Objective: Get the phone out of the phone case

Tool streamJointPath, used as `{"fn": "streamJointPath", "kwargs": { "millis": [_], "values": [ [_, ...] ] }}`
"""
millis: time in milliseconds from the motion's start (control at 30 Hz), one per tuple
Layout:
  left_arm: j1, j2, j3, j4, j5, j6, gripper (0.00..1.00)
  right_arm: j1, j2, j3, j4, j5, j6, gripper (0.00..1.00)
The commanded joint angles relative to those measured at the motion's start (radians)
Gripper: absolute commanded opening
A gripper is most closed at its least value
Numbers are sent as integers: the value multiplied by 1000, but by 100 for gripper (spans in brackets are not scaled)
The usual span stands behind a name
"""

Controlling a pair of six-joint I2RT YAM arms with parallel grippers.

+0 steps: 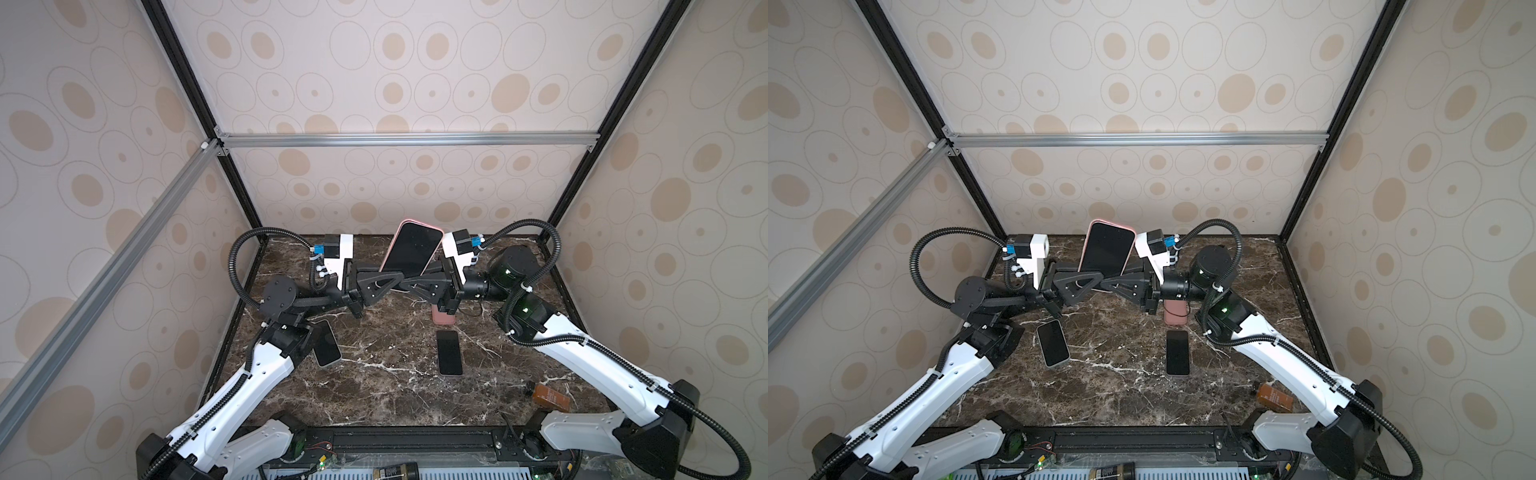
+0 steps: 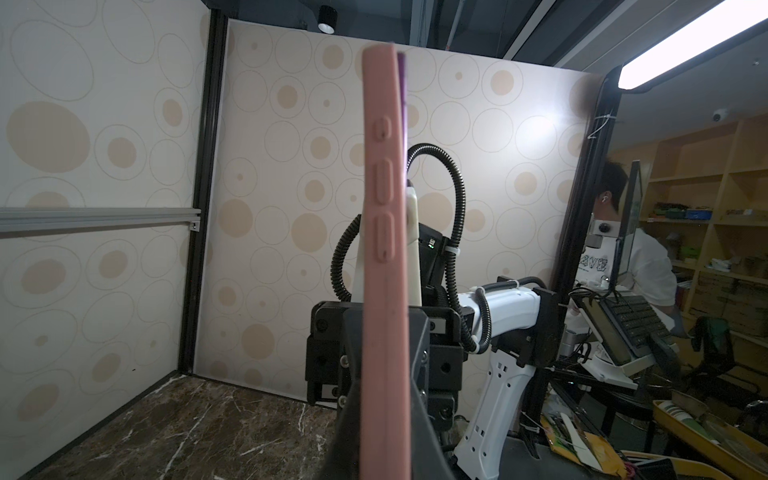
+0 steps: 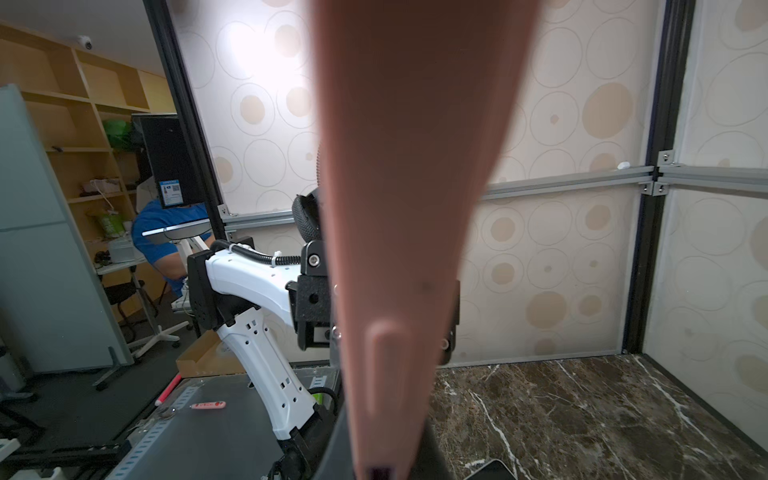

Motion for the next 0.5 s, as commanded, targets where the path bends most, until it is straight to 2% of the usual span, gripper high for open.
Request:
{"fn": "streamJointPath", "kwargs": {
  "millis": [0, 67, 133, 167, 300, 467],
  "values": [
    [-4, -31, 88, -159, -59, 135, 30, 4, -55, 1, -86, 93, -96, 0],
    [-4, -38, 131, -258, -105, 200, 42, 4, -89, -16, -151, 153, -144, 0],
    [-7, -27, 195, -379, -143, 276, 46, 4, -121, -24, -233, 212, -194, 0],
    [-11, -22, 224, -459, -166, 318, 47, 2, -137, -23, -283, 241, -221, 0],
    [-41, -33, 284, -594, -299, 456, 47, 1, -194, -19, -446, 358, -316, 0],
    [-119, -51, 320, -679, -562, 613, 46, 2, -247, -18, -596, 525, -411, 0]
  ]
}}
